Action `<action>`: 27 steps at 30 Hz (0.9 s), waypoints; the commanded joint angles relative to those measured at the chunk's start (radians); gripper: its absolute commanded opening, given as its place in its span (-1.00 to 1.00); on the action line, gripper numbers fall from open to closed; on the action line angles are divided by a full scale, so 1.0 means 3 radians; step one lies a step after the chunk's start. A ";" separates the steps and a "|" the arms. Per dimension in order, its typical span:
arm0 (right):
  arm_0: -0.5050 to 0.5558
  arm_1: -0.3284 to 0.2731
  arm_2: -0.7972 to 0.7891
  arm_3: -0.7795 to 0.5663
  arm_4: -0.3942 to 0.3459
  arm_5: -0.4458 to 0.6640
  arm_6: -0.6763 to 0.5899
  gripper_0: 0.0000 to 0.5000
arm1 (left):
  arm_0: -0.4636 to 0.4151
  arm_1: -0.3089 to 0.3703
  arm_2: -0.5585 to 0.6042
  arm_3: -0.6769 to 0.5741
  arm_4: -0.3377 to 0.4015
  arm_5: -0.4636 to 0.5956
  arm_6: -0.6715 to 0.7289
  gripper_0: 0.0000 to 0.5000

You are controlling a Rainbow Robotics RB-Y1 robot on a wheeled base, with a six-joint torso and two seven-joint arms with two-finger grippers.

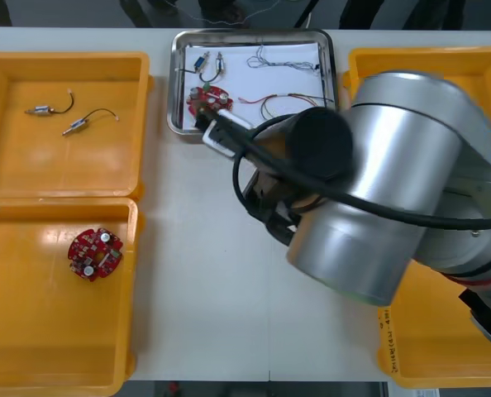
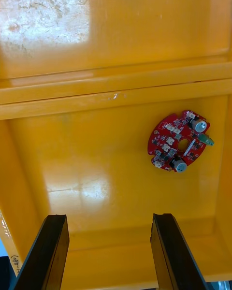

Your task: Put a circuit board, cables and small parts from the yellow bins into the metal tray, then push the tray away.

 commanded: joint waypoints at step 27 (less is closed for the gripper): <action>0.1476 -0.0987 -0.2815 -0.0210 -0.1468 0.0011 -0.0852 1.00 | 0.0048 0.0146 0.0095 -0.0085 -0.0012 0.0021 -0.0081 1.00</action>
